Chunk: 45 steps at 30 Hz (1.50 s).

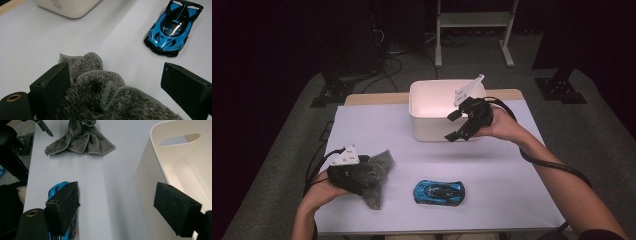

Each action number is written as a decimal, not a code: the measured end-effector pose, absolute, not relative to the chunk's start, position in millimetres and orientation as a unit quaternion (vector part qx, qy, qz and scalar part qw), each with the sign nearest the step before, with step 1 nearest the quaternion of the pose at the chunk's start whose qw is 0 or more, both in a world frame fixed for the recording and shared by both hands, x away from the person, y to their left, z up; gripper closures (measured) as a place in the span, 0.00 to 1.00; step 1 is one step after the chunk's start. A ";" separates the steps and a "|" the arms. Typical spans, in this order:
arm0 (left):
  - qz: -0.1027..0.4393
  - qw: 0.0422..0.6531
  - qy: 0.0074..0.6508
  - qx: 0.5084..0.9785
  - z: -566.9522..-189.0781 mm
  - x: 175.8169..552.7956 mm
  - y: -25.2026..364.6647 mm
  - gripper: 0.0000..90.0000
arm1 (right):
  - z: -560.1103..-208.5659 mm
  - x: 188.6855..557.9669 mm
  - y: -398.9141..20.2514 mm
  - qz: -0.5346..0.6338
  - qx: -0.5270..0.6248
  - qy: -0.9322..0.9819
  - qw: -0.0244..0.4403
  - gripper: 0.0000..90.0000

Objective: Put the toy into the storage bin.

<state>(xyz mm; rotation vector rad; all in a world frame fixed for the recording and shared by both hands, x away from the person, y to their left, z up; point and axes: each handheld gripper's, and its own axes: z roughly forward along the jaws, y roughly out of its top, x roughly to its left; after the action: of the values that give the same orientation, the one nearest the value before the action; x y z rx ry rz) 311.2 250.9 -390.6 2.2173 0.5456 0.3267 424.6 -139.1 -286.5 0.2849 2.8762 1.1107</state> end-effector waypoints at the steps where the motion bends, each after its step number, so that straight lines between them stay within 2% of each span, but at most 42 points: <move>1: 0.128 0.406 0.216 0.879 -390.6 311.2 250.5 0.09 | -286.2 426.6 -138.6 0.358 0.091 0.929 0.022 0.21; 10: 0.127 0.405 0.219 0.878 -393.6 310.9 250.5 0.09 | -284.2 449.6 -132.6 0.351 0.091 0.932 0.029 0.22; 21: 0.125 0.404 0.213 0.881 -396.6 307.7 251.0 0.09 | -297.4 473.0 -125.3 0.335 0.102 0.936 0.028 0.25; 28: 0.123 0.405 0.213 0.880 -396.5 306.5 252.5 0.09 | -305.7 482.2 -121.7 0.326 0.102 0.939 0.027 0.31; 31: 0.122 0.407 0.215 0.879 -397.2 306.4 252.8 0.09 | -308.2 486.1 -121.4 0.325 0.102 0.940 0.029 0.35; 39: 0.119 0.409 0.217 0.879 -398.4 306.6 253.6 0.09 | -313.9 490.2 -118.2 0.317 0.098 0.943 0.032 0.57; 40: 0.119 0.408 0.217 0.879 -398.6 306.6 253.9 0.09 | -314.8 490.6 -117.3 0.315 0.093 0.944 0.031 0.64; 45: 0.117 0.407 0.221 0.878 -399.2 306.7 255.7 0.09 | -318.2 490.5 -111.3 0.303 0.080 0.949 0.032 0.75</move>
<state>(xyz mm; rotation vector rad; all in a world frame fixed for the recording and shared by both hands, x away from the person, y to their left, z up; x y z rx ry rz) 306.7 255.7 -399.2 2.2143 0.5565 0.2956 490.5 -111.3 -318.2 0.2465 2.9216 0.9331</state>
